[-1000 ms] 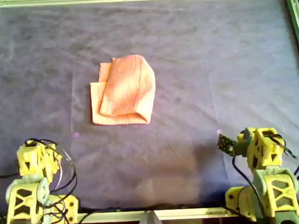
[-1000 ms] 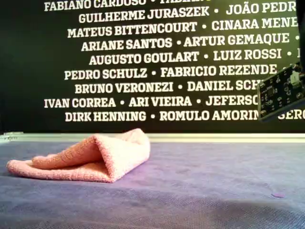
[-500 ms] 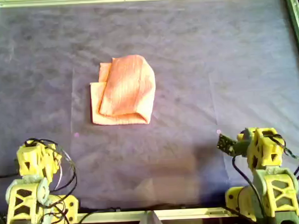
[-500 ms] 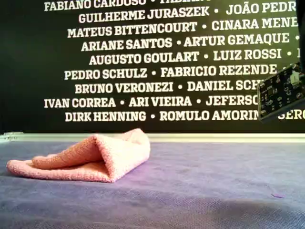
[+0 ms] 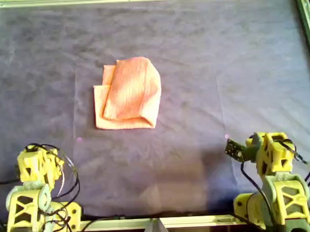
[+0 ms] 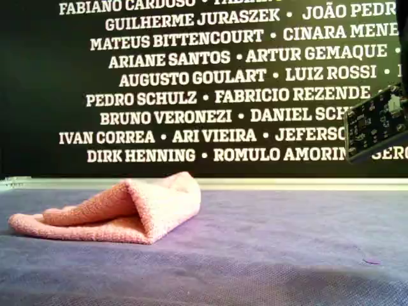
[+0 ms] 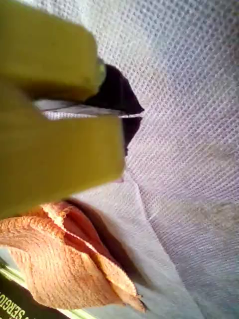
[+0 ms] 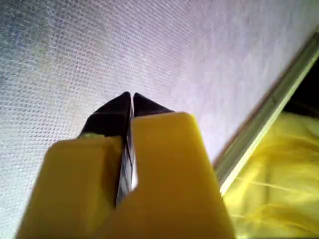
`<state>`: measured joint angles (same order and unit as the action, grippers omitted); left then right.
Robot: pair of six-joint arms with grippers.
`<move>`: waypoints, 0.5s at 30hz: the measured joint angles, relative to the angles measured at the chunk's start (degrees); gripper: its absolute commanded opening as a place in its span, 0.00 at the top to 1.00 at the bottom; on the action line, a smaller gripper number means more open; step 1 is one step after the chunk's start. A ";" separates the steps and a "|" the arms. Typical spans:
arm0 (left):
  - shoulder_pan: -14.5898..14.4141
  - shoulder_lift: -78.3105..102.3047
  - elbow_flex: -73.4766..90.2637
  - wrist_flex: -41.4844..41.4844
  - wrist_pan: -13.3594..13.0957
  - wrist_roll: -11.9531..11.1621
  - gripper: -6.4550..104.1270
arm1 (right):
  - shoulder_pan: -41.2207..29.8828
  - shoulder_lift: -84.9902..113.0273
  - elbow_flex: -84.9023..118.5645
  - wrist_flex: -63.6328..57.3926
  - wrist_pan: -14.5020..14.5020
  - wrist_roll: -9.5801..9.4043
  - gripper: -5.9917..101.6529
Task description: Fold a cloth
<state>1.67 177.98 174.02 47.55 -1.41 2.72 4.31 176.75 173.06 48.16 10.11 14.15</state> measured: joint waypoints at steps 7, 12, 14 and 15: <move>0.00 0.00 0.00 0.00 0.00 0.00 0.96 | 1.23 0.00 0.00 0.00 0.00 0.26 0.94; 0.00 0.00 0.00 0.00 0.00 0.00 0.96 | 1.23 0.00 0.00 0.00 0.00 0.53 0.94; 0.00 0.00 0.00 0.00 0.00 0.00 0.96 | 1.23 0.00 0.00 0.00 0.00 0.53 0.94; 0.00 0.00 0.00 0.00 0.00 0.00 0.96 | 1.23 0.00 0.00 0.00 0.00 0.53 0.94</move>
